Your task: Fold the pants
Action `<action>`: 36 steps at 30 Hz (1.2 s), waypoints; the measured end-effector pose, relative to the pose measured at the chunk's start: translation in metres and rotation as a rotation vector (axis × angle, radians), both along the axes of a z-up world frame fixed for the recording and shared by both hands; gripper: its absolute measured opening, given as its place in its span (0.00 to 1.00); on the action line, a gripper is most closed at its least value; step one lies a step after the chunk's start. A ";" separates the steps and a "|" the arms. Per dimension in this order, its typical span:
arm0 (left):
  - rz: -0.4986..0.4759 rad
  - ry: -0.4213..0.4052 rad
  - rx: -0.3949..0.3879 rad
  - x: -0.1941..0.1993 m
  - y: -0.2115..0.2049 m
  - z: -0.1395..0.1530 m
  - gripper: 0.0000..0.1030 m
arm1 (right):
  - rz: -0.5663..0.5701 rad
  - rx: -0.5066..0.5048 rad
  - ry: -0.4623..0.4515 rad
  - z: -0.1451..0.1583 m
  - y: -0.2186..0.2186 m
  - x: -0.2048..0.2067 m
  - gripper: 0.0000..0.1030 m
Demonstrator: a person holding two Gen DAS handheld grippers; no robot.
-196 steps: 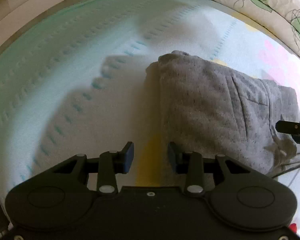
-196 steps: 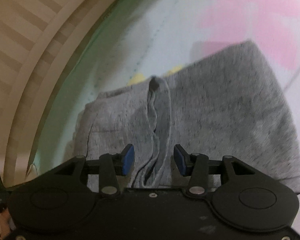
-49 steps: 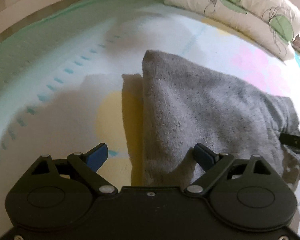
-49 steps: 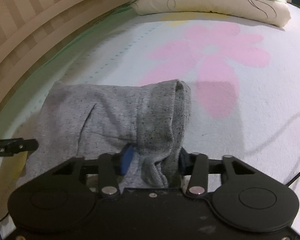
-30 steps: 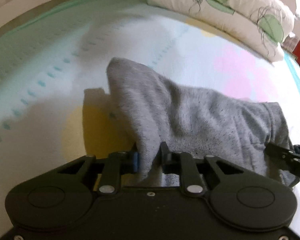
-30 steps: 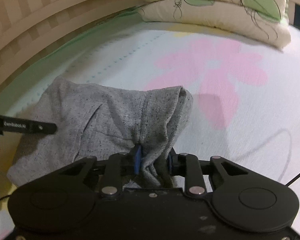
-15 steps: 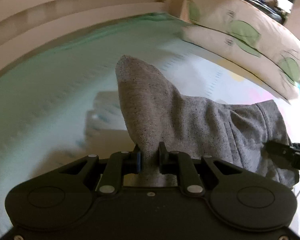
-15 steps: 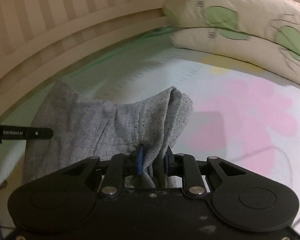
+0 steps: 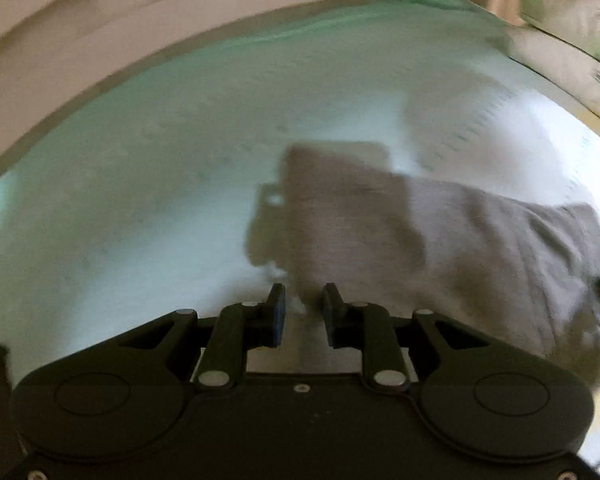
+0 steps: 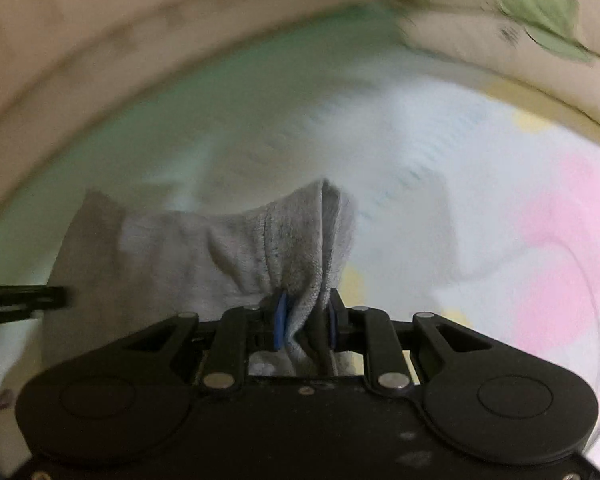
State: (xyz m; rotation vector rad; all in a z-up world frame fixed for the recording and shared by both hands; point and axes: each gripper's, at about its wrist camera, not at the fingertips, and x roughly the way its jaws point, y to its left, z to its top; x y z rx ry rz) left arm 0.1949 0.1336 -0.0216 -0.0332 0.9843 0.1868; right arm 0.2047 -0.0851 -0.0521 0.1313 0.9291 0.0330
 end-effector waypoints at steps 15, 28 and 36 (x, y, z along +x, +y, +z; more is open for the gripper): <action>-0.001 -0.105 0.048 -0.082 -0.031 0.036 0.53 | -0.033 0.084 -0.148 0.044 -0.012 -0.077 0.23; -0.026 -0.041 -0.042 -0.127 -0.071 0.031 0.53 | 0.027 0.050 -0.196 0.056 0.002 -0.129 0.26; -0.006 -0.048 -0.055 -0.139 -0.076 0.035 0.53 | 0.072 0.036 -0.218 0.062 0.011 -0.147 0.27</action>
